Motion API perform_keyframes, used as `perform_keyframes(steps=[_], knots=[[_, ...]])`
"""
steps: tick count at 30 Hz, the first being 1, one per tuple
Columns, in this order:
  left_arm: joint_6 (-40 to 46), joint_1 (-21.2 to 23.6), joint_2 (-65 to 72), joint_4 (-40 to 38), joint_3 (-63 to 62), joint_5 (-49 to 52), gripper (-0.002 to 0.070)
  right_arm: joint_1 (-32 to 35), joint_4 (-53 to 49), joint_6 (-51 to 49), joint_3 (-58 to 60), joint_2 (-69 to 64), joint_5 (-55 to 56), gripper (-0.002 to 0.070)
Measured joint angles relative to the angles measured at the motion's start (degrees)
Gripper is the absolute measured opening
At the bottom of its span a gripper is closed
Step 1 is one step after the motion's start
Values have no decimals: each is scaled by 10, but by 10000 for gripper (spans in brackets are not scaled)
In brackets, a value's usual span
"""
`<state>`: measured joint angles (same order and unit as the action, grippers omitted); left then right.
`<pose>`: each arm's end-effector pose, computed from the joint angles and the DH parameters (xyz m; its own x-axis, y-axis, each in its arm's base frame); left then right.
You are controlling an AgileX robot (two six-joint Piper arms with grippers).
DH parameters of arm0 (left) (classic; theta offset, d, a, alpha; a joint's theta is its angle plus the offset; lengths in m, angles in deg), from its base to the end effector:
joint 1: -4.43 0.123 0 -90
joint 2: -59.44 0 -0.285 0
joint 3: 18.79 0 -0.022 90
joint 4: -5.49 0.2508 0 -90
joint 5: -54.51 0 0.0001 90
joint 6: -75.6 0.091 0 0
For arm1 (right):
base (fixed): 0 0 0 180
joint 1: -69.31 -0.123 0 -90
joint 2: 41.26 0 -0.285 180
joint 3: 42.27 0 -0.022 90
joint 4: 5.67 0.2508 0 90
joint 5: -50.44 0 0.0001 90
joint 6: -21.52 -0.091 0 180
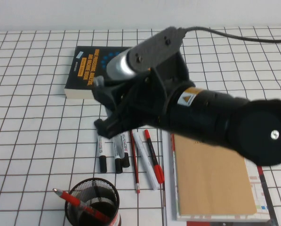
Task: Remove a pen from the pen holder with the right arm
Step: 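Take a marker out of the pen holder and lay it on the table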
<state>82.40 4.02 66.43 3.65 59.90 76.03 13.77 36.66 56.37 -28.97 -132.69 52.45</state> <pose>0.0524 -0.0015 0.1715 -0.2927 0.0908 -0.9519 0.0445 0.9957 0.0813 0.1963 0.2823 0.3445 -0.2339 -0.1114 -0.9659 -0.7876 0.6042 0.1211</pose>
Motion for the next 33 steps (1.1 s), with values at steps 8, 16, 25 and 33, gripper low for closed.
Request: perform_keyframes(steps=[8,16,25,33], knots=[[0,0,0,0,0,0,-4,119,-80,-202,-126,-86,-210,71],[0,0,0,0,0,0,-4,143,-152,-372,-244,-234,-296,71],[0,0,0,0,0,0,-5,143,-160,-404,-353,-362,-302,71],[0,0,0,0,0,0,-4,145,-166,-406,-401,-433,-293,71]])
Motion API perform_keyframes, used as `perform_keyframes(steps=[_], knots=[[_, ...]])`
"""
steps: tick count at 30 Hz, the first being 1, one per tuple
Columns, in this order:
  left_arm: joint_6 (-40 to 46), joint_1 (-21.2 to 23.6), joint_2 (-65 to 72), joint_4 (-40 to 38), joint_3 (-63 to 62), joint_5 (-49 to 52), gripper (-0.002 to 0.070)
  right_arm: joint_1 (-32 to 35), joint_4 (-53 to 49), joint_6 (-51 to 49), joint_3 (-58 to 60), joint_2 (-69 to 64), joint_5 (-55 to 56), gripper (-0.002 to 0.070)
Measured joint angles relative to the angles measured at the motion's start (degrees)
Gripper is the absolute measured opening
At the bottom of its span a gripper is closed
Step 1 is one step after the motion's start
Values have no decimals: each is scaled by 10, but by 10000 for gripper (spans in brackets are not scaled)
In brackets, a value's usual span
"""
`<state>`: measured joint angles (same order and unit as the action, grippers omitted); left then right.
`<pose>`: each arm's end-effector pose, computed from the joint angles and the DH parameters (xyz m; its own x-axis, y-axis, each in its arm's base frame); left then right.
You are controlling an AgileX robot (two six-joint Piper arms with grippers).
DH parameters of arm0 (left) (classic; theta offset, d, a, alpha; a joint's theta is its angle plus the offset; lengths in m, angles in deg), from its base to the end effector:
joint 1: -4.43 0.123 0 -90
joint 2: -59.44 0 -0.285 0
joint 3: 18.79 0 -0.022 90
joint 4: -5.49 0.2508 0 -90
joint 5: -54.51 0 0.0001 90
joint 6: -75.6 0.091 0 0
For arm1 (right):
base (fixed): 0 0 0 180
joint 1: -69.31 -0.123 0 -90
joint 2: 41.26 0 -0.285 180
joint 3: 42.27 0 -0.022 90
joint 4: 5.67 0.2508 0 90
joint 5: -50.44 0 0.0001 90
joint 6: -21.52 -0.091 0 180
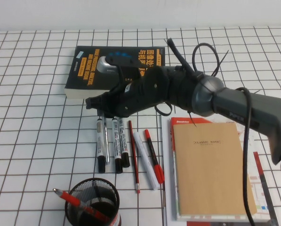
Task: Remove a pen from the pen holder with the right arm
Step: 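Take a marker out of the pen holder and lay it on the table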
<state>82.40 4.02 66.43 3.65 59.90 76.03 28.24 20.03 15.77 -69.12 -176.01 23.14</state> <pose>0.0524 -0.0015 0.1715 -0.2927 0.0908 -0.9519 0.0445 0.9957 0.0813 0.3736 0.3496 0.2085 -0.8131 -0.0803 -0.5765 -0.4121 0.7789 0.4728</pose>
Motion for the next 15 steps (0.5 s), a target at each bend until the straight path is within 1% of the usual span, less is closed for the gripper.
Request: perform_keyframes(steps=[12,14,15], knots=[[0,0,0,0,0,0,-4,10,0,-2,-3,-27,6,71],[0,0,0,0,0,0,-4,10,0,-2,-3,-27,6,88],[0,0,0,0,0,0,-4,10,0,-2,-3,-27,6,108]])
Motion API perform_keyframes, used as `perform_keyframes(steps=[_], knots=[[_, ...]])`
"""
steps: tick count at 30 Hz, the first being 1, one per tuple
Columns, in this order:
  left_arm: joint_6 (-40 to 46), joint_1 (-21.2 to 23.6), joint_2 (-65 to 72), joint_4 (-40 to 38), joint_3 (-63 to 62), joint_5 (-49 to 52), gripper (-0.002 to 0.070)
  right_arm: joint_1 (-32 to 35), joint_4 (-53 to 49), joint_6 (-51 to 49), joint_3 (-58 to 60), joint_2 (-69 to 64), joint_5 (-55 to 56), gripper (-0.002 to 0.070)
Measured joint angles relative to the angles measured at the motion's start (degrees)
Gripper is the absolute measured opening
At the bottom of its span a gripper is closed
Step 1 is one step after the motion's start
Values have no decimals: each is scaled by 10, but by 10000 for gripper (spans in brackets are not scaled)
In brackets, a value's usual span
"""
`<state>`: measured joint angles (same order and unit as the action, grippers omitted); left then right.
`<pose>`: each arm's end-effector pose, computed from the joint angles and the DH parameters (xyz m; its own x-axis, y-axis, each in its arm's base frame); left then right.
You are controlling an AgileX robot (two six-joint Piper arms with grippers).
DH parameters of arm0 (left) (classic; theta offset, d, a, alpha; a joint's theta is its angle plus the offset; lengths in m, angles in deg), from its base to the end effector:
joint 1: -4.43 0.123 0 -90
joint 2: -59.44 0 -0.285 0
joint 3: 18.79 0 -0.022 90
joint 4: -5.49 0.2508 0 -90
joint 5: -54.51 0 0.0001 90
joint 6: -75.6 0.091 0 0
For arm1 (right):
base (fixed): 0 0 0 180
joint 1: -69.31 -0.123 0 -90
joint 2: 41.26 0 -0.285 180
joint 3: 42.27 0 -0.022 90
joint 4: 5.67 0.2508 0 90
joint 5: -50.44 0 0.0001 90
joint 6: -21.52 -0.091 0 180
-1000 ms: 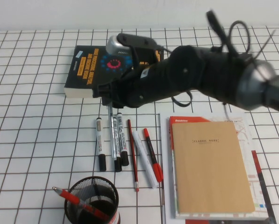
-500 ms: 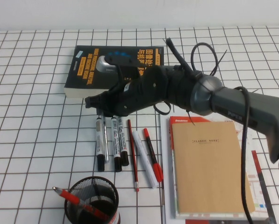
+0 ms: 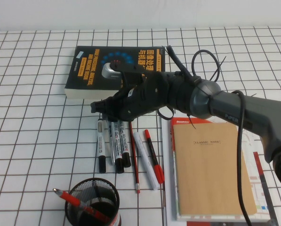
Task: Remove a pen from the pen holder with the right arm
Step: 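Take a marker out of the pen holder and lay it on the table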
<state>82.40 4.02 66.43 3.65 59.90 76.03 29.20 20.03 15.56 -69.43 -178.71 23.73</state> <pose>0.0524 -0.0015 0.1715 -0.2927 0.0908 -0.9519 0.0445 0.9957 0.0813 0.3834 0.3462 0.1866 -0.8296 -0.0727 -0.5536 -0.3814 0.7979 0.4668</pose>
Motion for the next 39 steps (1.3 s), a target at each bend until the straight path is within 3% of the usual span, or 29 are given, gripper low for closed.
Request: perform_keyframes(steps=[6,13,17,21,23,39], knots=[[0,0,0,0,0,0,-4,0,-2,0,0,0,0,279],[0,0,0,0,0,0,-4,-1,-26,0,0,14,-23,307],[0,0,0,0,0,0,-4,-8,-63,0,7,60,-68,221],[0,0,0,0,0,0,-4,-15,-84,0,66,149,-81,53],[0,0,0,0,0,0,-4,-17,-88,0,114,195,-78,13],[0,0,0,0,0,0,-4,-17,-185,2,415,552,-144,-14]])
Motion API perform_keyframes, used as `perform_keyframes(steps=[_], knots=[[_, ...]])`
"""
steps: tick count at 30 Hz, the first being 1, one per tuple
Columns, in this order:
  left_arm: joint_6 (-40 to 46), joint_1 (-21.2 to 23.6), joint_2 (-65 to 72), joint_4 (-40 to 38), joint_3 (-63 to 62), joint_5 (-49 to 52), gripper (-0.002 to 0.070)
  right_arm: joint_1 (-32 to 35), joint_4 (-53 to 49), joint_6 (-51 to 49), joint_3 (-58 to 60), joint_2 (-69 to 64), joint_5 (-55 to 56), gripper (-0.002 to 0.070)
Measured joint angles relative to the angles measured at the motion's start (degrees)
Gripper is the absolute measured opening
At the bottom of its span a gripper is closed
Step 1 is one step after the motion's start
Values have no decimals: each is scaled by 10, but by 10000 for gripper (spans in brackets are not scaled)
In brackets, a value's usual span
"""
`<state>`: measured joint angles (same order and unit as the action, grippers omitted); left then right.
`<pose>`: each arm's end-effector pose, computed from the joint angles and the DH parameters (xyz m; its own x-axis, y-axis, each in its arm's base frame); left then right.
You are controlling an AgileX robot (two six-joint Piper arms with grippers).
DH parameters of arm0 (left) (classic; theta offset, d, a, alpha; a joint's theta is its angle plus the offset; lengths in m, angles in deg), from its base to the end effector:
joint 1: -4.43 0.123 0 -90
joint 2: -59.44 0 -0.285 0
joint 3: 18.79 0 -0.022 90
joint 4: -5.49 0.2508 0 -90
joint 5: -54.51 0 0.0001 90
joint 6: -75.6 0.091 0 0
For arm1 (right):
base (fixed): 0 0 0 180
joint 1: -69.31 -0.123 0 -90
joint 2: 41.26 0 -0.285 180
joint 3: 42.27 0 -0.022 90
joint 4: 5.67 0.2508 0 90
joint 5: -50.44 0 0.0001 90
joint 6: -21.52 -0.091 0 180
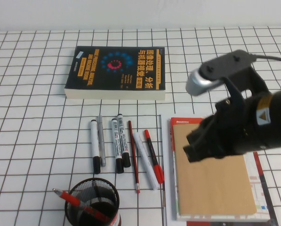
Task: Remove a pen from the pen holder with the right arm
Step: 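Take a marker out of the pen holder and lay it on the table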
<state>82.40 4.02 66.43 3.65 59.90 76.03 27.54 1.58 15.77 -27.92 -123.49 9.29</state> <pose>0.0524 -0.0015 0.1715 -0.2927 0.0908 -0.9519 0.0445 0.9957 0.0813 0.1996 0.1884 0.3316 -0.6767 -0.3444 -0.6507 -0.5852 0.7880 0.1915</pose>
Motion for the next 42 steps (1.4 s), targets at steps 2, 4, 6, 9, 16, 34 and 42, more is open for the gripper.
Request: perform_keyframes(steps=[2,4,6,9,16,34,42], knots=[[0,0,0,0,0,0,-4,0,-5,0,16,17,-35,-14],[0,0,0,0,0,0,-4,0,-5,0,19,26,-72,-14],[0,0,0,0,0,0,-4,0,-8,0,19,29,-98,-14],[0,0,0,0,0,0,-4,0,-20,3,22,32,-115,-14],[0,0,0,0,0,0,-4,8,-41,6,45,39,-100,-14],[0,0,0,0,0,0,-4,370,-39,11,477,478,210,-15],[0,0,0,0,0,0,-4,407,-40,12,582,681,235,-15]])
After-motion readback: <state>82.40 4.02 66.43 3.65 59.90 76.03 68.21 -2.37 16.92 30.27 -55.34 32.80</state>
